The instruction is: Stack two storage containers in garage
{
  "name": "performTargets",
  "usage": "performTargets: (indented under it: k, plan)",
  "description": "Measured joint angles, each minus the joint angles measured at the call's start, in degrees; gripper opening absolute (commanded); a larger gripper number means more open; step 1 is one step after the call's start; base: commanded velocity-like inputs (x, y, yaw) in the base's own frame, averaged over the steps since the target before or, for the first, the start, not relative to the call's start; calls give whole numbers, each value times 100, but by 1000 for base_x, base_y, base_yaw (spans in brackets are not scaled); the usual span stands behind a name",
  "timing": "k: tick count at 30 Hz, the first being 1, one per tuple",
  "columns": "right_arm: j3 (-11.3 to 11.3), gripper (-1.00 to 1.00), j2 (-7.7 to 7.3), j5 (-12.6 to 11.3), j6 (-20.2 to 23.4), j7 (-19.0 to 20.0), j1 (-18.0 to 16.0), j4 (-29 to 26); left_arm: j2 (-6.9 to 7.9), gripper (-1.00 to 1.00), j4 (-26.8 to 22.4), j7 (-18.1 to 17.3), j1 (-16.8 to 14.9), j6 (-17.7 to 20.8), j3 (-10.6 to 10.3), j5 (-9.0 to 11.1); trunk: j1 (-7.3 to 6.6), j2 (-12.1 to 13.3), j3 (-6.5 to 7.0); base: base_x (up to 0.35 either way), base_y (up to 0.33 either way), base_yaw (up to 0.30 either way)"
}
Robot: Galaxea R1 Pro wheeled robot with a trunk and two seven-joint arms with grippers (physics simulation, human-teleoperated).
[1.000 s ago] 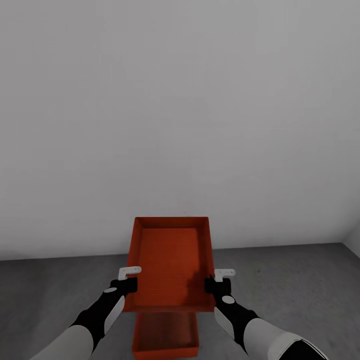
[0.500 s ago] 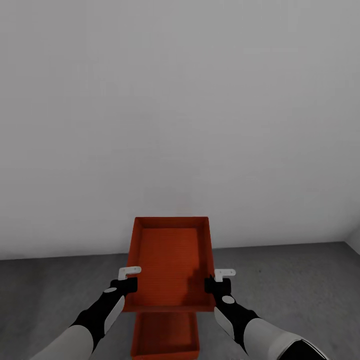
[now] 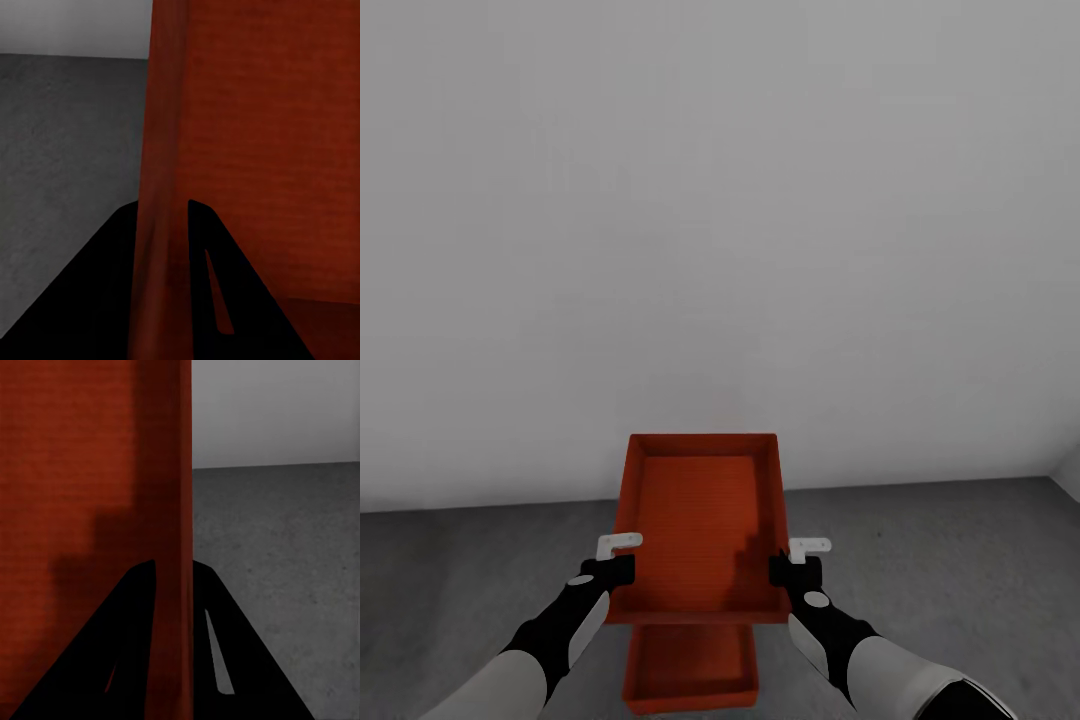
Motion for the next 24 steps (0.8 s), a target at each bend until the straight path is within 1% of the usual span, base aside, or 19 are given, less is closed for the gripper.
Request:
performTargets:
  k: [24]
  plan:
    - [-1,-100,0,1,0,0,0,-1,0,-100,-1,0,0,0,-1,-1,0,0,-221,0,0,0]
